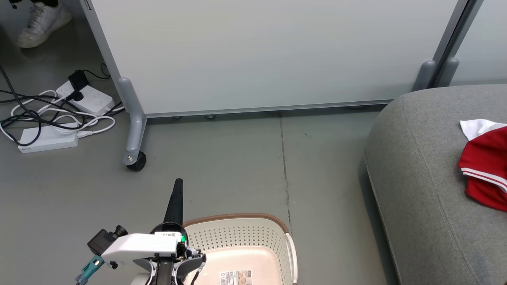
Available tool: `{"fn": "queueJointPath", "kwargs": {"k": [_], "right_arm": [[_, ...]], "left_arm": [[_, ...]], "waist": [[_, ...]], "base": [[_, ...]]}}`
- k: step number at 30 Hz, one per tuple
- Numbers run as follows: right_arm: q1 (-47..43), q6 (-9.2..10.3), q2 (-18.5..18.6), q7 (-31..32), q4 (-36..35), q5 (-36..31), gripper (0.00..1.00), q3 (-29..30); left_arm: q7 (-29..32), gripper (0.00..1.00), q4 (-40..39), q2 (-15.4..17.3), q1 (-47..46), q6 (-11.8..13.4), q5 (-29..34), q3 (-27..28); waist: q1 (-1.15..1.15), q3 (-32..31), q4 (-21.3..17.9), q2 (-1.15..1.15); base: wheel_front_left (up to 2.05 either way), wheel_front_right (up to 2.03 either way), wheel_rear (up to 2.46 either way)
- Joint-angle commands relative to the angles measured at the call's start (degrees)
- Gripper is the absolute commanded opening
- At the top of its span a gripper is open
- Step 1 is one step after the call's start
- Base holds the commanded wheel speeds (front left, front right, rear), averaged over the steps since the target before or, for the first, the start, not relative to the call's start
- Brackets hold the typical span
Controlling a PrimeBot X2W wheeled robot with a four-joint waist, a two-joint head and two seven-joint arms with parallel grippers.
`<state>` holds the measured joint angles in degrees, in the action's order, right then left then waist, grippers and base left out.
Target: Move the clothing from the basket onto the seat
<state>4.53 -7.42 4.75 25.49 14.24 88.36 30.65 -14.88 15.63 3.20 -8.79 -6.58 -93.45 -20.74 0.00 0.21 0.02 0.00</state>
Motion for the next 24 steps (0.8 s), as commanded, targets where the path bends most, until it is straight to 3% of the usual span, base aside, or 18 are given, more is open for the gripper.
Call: {"fn": "queueJointPath", "kwargs": {"k": [1, 24], "right_arm": [[0.9, -0.12, 0.5, 0.8, 0.4, 1.5, 0.00, 0.6], [1.4, -0.12, 0.1, 1.9, 0.8, 3.1, 0.00, 1.9]], "left_arm": [[-0.1, 0.00, 0.3, 0.1, -1.5, -0.6, -1.3, 0.0], [-0.2, 0.00, 0.6, -0.4, -1.7, -1.2, -3.0, -0.1]], "waist": [[0.00, 0.0, 0.0, 0.00], [0.00, 0.1, 0.0, 0.00]], "base": [[0.00, 0.00, 0.00], [0.00, 0.00, 0.00]]}}
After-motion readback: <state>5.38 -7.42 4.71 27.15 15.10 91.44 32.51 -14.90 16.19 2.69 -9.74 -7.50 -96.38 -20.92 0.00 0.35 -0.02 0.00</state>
